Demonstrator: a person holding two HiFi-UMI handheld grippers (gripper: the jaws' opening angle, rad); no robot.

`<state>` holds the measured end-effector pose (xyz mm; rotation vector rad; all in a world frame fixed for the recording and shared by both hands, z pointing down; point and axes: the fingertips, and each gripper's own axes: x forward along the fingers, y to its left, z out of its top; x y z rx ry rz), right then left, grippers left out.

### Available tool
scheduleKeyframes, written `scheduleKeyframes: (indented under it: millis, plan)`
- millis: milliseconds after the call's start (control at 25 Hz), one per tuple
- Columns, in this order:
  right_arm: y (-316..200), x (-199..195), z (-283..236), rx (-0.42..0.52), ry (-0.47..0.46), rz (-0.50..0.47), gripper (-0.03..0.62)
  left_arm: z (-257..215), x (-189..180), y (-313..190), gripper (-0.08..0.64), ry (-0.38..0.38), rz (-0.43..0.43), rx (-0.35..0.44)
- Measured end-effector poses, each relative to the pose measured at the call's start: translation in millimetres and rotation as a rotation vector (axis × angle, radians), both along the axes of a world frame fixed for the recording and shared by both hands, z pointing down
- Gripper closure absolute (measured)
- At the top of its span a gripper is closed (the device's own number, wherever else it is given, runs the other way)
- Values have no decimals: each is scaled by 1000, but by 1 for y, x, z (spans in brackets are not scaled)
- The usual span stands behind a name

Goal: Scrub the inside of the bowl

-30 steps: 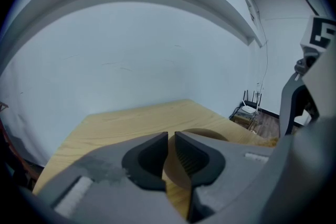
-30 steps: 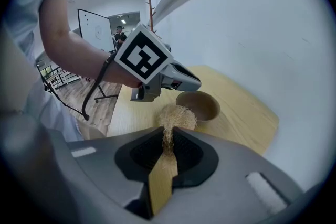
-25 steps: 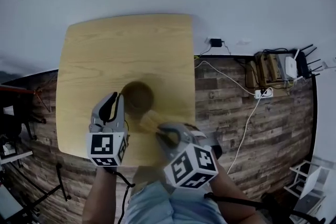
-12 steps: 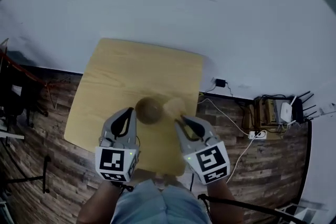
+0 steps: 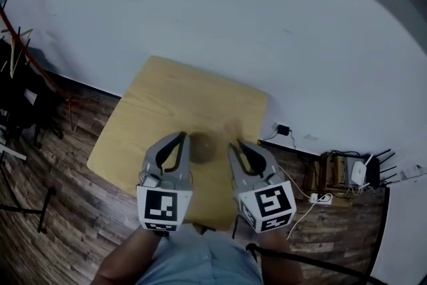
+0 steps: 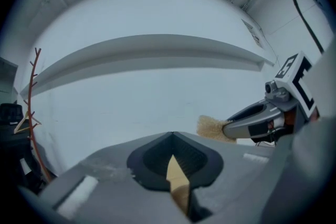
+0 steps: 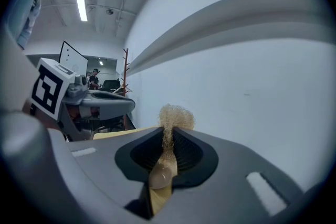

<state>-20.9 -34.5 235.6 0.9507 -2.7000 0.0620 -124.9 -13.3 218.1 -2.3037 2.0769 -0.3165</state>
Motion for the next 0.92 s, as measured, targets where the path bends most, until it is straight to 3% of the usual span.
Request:
scheduleKeyframes:
  millis: [920]
  plan:
    - [-9,-2,-31,101,-37,-7,538,-16,-3,-8,540,-13,-23,40]
